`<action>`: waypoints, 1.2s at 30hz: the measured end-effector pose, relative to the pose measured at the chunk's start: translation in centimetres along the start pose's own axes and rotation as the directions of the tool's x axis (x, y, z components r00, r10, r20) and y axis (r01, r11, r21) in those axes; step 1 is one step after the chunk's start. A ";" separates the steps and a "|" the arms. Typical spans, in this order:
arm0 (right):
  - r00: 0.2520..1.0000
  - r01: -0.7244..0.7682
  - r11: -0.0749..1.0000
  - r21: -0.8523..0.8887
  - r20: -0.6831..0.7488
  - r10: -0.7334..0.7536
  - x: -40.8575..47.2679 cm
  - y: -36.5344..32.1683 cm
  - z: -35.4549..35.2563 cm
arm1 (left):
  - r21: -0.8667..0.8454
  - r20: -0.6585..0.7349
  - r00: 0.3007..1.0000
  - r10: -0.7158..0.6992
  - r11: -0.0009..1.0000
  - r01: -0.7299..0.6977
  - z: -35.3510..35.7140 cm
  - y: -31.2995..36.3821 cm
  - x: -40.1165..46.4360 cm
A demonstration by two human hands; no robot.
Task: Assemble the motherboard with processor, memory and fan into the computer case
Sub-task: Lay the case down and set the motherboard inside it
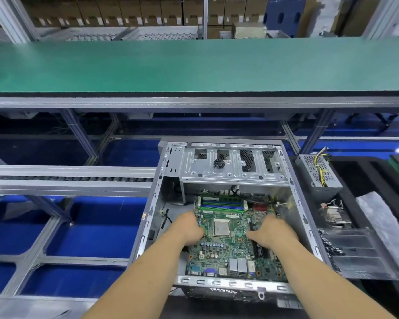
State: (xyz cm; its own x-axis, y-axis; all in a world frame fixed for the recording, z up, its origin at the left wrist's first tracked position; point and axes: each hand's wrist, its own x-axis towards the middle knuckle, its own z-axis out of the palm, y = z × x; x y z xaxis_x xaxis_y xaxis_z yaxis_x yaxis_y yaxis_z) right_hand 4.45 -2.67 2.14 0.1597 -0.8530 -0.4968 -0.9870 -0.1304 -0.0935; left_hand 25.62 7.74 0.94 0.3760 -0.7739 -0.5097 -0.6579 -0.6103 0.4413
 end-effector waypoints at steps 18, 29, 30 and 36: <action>0.742 0.659 0.721 -0.213 0.336 -0.580 -4.4 -3.1 -0.2 | -0.209 0.031 0.991 -0.129 0.969 0.132 -0.8 -0.1 -0.1; 0.649 0.759 0.623 -0.191 0.138 -0.748 -4.0 -1.9 -0.7 | 0.144 0.167 0.967 -0.194 0.975 0.171 -1.3 -0.1 -1.8; 0.649 0.758 0.627 -0.179 0.123 -0.750 -4.0 -1.8 -0.8 | 0.029 0.124 0.963 -0.241 0.971 0.239 -1.6 -0.1 -1.6; 0.662 0.736 0.598 -0.316 0.152 -0.734 -3.4 -1.4 -0.8 | -0.330 0.121 0.960 -0.253 0.902 0.279 -1.5 -0.2 -1.6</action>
State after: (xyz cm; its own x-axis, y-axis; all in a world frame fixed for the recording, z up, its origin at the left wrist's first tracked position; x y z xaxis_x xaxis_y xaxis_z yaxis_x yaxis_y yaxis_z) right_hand 5.27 0.02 4.64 0.8326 -0.3919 -0.3914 -0.4777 -0.8658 -0.1492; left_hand 26.12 8.88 2.75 0.4481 -0.5678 -0.6905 -0.2731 -0.8224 0.4991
